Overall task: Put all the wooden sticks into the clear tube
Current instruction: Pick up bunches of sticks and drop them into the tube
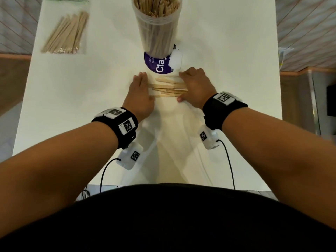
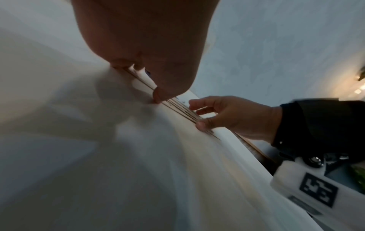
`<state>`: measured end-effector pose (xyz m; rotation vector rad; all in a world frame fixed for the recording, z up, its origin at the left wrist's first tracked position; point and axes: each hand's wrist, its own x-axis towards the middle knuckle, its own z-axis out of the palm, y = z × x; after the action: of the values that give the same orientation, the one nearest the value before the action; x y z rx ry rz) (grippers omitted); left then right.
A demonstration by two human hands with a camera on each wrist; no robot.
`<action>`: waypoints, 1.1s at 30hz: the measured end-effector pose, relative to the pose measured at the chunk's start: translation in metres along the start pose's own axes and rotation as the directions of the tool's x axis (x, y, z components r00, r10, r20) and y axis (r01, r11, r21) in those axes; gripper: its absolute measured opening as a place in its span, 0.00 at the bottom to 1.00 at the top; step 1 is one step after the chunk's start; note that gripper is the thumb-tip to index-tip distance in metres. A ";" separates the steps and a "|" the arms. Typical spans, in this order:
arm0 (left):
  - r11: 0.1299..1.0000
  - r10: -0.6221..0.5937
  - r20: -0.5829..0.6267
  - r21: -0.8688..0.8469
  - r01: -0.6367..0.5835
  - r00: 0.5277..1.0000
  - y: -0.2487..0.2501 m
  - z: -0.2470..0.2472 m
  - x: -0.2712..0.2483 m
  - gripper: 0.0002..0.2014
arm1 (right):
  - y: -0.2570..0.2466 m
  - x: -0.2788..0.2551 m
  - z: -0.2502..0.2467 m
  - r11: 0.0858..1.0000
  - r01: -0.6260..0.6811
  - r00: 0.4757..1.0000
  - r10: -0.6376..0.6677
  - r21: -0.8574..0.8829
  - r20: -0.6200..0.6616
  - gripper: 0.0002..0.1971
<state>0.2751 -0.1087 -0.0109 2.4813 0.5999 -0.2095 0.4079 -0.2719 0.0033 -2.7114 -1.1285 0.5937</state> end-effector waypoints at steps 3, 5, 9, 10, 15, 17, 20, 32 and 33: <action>0.986 0.143 -0.069 0.100 -0.135 0.987 -0.003 -0.001 0.004 0.25 | -0.010 -0.001 0.009 0.998 0.045 0.994 -0.049 -0.040 -0.097 0.19; 0.965 0.200 -0.076 0.186 -0.183 0.977 -0.006 -0.009 0.007 0.18 | -0.012 -0.002 0.011 0.994 0.057 0.995 -0.064 -0.089 -0.080 0.14; 0.911 0.272 0.000 0.324 -0.257 0.962 -0.007 -0.019 0.012 0.12 | -0.020 -0.007 0.016 0.966 0.111 0.990 -0.129 -0.232 -0.065 0.09; 0.896 0.277 0.020 0.357 -0.266 0.961 -0.006 -0.019 0.012 0.12 | -0.023 -0.010 0.019 0.954 0.111 0.989 -0.133 -0.280 -0.063 0.09; 0.823 0.273 0.103 0.489 -0.288 0.956 0.006 -0.014 0.003 0.15 | -0.028 -0.018 0.022 0.931 0.070 0.994 -0.093 -0.358 -0.049 0.11; 0.797 0.278 0.147 0.517 -0.313 0.949 0.008 -0.015 0.001 0.18 | -0.026 -0.018 0.021 0.928 0.080 0.995 -0.095 -0.365 -0.023 0.11; 0.783 0.289 0.204 0.511 -0.354 0.935 0.011 -0.020 0.003 0.20 | -0.026 -0.020 0.017 0.923 0.123 0.992 -0.127 -0.365 0.015 0.12; 0.979 0.076 -0.046 0.193 -0.066 0.996 -0.037 -0.076 0.002 0.11 | -0.002 -0.030 0.001 0.999 -0.050 0.999 0.050 0.005 0.001 0.17; 0.988 0.054 -0.051 0.147 -0.046 0.997 -0.037 -0.075 0.000 0.12 | 0.001 -0.030 0.000 0.995 -0.078 0.997 0.078 0.057 -0.003 0.18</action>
<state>0.2593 -0.0390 0.0321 2.6473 0.5619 -0.1722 0.3893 -0.2938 0.0124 -2.7175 -0.9926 0.6201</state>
